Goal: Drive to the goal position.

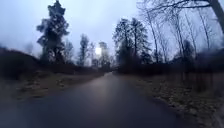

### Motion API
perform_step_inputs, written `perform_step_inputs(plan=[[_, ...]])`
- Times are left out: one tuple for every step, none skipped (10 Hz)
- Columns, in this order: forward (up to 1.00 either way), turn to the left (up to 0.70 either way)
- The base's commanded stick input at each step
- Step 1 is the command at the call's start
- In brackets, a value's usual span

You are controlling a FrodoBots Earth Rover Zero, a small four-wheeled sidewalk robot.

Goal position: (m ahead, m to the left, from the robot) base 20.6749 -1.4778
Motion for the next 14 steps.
perform_step_inputs(plan=[[0.70, 0.00], [0.70, 0.00], [0.70, 0.00], [0.70, 0.00], [0.70, 0.00], [0.70, 0.02], [0.70, 0.06], [0.70, 0.10], [0.70, 0.06], [0.70, 0.01], [0.70, 0.00], [0.70, 0.00], [0.70, 0.00], [0.70, 0.00]])
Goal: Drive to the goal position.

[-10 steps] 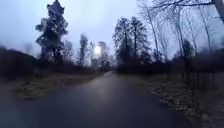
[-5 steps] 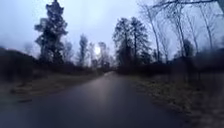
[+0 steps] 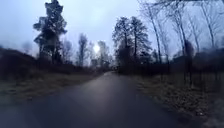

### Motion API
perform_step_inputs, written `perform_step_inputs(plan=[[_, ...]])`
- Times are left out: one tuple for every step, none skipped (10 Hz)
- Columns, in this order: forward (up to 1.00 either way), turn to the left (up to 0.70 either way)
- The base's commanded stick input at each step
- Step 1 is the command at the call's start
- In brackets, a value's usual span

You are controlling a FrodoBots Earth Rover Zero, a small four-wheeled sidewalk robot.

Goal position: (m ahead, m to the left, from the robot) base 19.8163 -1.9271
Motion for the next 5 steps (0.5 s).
perform_step_inputs(plan=[[0.70, 0.00], [0.70, 0.00], [0.70, 0.00], [0.70, 0.00], [0.70, 0.00]])
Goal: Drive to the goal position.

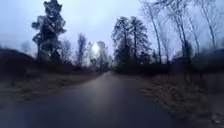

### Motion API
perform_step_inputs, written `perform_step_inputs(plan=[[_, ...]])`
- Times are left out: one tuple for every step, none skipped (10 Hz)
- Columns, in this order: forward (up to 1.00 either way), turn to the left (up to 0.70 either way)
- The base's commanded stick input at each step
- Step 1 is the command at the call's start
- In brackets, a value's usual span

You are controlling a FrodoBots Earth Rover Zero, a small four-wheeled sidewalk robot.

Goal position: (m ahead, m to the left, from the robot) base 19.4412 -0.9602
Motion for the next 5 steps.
perform_step_inputs(plan=[[0.70, 0.00], [0.70, 0.00], [0.70, 0.00], [0.70, 0.00], [0.70, 0.00]])
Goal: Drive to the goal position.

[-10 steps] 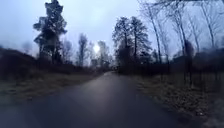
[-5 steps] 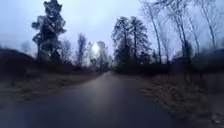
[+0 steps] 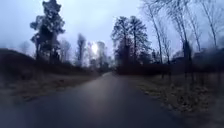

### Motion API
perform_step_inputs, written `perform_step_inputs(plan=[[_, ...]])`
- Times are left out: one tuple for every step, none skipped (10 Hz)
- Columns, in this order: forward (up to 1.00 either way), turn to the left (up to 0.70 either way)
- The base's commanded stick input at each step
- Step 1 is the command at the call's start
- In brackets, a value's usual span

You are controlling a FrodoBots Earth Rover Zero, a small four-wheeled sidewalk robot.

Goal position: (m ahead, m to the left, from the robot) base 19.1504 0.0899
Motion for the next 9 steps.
perform_step_inputs(plan=[[0.70, 0.00], [0.70, 0.00], [0.70, 0.00], [0.70, 0.00], [0.70, 0.00], [0.70, 0.00], [0.70, 0.00], [0.70, 0.00], [0.70, 0.00]])
